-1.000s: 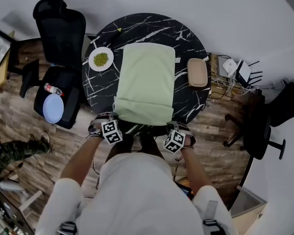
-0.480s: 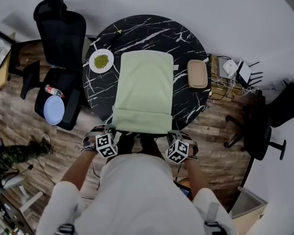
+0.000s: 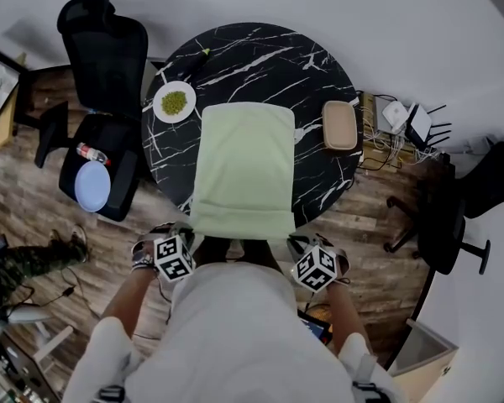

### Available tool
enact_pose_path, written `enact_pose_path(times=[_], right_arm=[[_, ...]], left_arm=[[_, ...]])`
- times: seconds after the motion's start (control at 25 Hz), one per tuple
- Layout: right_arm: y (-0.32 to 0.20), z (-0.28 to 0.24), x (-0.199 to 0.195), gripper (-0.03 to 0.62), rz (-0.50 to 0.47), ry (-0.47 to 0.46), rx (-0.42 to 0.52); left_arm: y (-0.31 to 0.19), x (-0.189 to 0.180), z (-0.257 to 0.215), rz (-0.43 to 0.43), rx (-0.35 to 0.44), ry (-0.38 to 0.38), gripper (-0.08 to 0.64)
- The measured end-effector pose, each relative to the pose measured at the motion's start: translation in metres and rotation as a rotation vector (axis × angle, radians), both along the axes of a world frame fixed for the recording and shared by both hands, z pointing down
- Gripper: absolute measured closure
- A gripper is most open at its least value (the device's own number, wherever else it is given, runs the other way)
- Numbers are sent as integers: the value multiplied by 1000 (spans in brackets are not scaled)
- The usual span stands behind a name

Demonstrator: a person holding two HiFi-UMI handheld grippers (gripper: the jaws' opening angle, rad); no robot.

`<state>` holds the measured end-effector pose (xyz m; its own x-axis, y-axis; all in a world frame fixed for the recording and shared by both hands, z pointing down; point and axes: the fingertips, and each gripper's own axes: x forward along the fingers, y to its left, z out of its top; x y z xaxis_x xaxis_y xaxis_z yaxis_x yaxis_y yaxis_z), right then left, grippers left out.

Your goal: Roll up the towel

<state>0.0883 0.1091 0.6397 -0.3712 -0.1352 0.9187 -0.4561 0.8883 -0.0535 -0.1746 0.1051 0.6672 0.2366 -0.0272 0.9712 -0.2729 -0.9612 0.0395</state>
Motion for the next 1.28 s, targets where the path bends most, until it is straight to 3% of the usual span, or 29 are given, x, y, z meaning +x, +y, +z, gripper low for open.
enact_pose_path(times=[0.2,0.48,0.84,0.92,0.96,1.04,1.16,1.28], right_arm=[[-54,-5,0,581,45,8,71],[-127,28,7,581,41,123,170],[-143,70,10,580,80,179,202],[-148,67,14,517,113,178,255],[-152,62,16,465,133,174,288],[-158,48,20,445,161,163,350],[-146,34,16,444,114,129,359],[-107,39,0,434,-47,108,298]], left_arm=[[-53,3,-5,-16,79,-1,546],[-127,12,17,-52,163,-27,546],[-144,14,52,-97,192,-51,546],[-146,16,51,-122,204,-29,541],[-148,16,49,-140,216,-15,481],[-154,17,41,-175,240,17,326],[-152,16,29,-202,260,61,290],[-135,16,22,-181,252,75,278]])
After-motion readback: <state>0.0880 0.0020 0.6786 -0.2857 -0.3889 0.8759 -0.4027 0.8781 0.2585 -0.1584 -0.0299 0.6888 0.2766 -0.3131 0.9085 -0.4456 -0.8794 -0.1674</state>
